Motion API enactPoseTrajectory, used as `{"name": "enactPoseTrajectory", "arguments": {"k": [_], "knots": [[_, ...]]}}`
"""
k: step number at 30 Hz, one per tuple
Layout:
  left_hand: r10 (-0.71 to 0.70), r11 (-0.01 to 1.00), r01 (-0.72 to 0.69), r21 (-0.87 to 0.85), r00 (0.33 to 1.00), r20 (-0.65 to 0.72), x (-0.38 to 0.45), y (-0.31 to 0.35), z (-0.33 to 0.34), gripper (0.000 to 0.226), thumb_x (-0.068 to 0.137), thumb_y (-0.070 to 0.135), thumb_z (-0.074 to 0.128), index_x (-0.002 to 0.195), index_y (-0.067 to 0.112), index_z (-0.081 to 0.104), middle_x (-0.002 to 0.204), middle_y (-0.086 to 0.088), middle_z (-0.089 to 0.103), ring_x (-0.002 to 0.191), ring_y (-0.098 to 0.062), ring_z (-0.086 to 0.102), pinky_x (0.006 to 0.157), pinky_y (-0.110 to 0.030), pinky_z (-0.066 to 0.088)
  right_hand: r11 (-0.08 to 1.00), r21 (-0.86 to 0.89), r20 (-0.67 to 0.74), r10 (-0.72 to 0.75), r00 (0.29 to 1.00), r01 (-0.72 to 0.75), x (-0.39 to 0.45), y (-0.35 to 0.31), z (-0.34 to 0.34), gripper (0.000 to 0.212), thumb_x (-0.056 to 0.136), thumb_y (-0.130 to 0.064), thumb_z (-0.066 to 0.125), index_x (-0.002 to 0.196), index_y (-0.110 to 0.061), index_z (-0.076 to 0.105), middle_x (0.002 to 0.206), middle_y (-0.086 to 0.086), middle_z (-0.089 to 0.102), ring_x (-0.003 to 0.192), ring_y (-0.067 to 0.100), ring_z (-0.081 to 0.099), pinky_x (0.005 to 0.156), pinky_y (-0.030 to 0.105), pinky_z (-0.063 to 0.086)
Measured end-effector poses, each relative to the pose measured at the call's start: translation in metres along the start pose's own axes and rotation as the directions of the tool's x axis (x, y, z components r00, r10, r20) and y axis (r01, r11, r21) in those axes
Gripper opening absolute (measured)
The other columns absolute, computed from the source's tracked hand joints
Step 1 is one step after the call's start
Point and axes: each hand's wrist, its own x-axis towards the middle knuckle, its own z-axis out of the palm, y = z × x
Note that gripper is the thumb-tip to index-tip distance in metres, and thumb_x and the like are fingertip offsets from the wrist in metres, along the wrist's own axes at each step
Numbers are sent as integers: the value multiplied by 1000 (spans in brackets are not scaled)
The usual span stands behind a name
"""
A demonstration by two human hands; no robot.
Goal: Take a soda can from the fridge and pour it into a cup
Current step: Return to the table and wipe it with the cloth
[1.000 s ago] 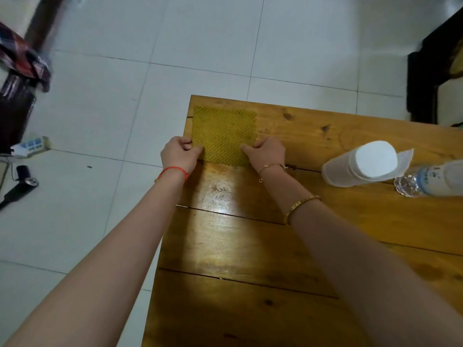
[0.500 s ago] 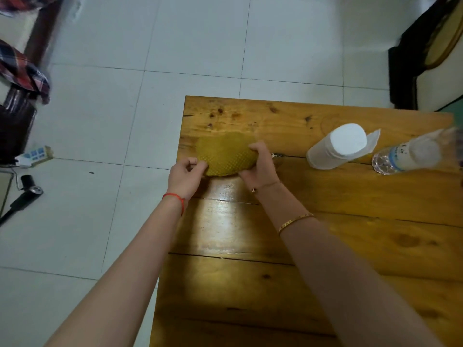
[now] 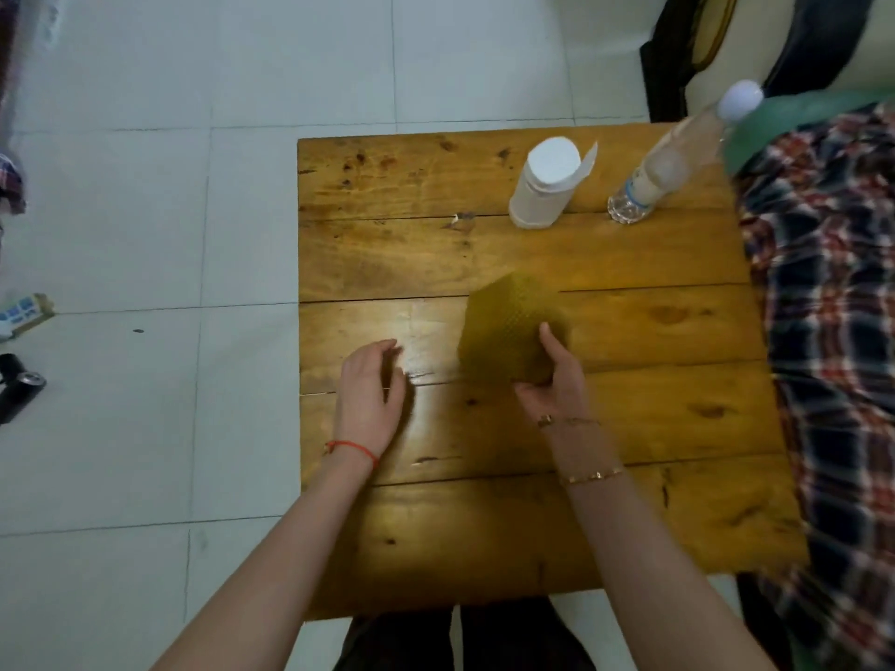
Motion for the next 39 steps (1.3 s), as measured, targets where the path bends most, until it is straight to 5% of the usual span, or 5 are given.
{"name": "enactPoseTrajectory", "arguments": {"k": [6, 24, 27, 33, 39], "knots": [[82, 966, -112, 231, 987, 137, -48, 6, 28, 56, 100, 26, 43, 153, 20, 25, 159, -4, 27, 149, -24, 17, 123, -45, 11, 970, -140, -126, -215, 968, 197, -43, -37, -102, 46, 79, -48, 69, 119, -25, 61, 130, 7, 60, 123, 28, 56, 105, 51, 44], [19, 940, -88, 331, 978, 205, -133, 60, 134, 61, 101, 28, 38, 156, 22, 14, 164, -2, 13, 152, -23, 4, 121, -53, 6, 908, -341, -194, -320, 927, 242, -49, -104, -277, 122, 37, -74, 83, 142, -25, 44, 142, 3, 49, 128, 27, 50, 107, 49, 42], [5, 941, -60, 334, 986, 164, -146, 70, 148, 61, 100, 27, 39, 156, 21, 14, 164, -3, 13, 151, -24, 6, 121, -54, 6, 915, -315, -224, -329, 917, 252, -63, -116, -270, 62, 86, -44, 67, 139, -24, 44, 148, 13, 43, 134, 31, 44, 111, 46, 38], [-22, 950, -8, 312, 995, 94, -171, 89, 172, 62, 100, 24, 39, 156, 20, 14, 164, -4, 12, 152, -25, 3, 121, -56, 5, 552, -712, 67, -562, 824, 434, -78, -121, -264, 16, 94, -35, 58, 96, -21, 66, 91, -1, 64, 81, 3, 60, 73, 19, 52], [-29, 952, 12, 307, 998, 54, -181, 98, 188, 60, 101, 25, 35, 156, 21, 11, 164, -3, 7, 152, -23, -3, 121, -56, 1, 165, -829, 374, -547, 749, 535, -66, -85, -290, 36, 96, -15, 57, 62, -14, 45, 54, -6, 36, 45, 2, 35, 47, 11, 27]]}}
